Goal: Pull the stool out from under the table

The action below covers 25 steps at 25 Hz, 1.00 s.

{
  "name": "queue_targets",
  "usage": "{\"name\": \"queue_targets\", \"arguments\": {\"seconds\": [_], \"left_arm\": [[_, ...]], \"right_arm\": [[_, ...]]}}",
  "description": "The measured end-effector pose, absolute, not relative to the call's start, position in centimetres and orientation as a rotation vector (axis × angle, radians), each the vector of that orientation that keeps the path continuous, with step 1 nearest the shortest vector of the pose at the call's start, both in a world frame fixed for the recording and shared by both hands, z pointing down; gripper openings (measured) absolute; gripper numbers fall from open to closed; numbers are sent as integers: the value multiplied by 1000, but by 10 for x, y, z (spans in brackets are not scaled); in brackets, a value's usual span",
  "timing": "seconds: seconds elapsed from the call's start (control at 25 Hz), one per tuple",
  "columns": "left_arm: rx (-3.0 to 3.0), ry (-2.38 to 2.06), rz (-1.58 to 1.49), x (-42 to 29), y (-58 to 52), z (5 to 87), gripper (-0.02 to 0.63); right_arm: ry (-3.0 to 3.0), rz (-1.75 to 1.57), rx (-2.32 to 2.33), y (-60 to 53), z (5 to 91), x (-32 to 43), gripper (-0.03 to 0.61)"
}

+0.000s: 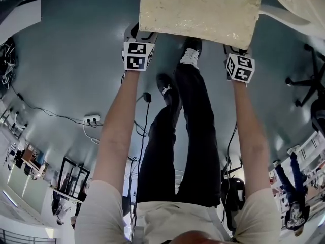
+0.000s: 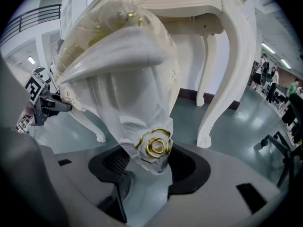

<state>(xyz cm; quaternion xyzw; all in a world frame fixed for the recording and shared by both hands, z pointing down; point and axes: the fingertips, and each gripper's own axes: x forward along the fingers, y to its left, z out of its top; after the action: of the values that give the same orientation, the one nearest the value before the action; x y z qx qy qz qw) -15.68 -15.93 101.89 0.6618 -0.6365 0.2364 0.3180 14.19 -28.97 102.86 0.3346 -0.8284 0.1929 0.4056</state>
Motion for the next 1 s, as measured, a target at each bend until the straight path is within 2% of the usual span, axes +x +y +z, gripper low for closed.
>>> {"name": "queue_targets", "arguments": {"seconds": [1.0], "left_arm": [[1640,-1594,667,-106,18,1024,275]], "right_arm": [[-1991,528,752,-115,1035,191,276]]}}
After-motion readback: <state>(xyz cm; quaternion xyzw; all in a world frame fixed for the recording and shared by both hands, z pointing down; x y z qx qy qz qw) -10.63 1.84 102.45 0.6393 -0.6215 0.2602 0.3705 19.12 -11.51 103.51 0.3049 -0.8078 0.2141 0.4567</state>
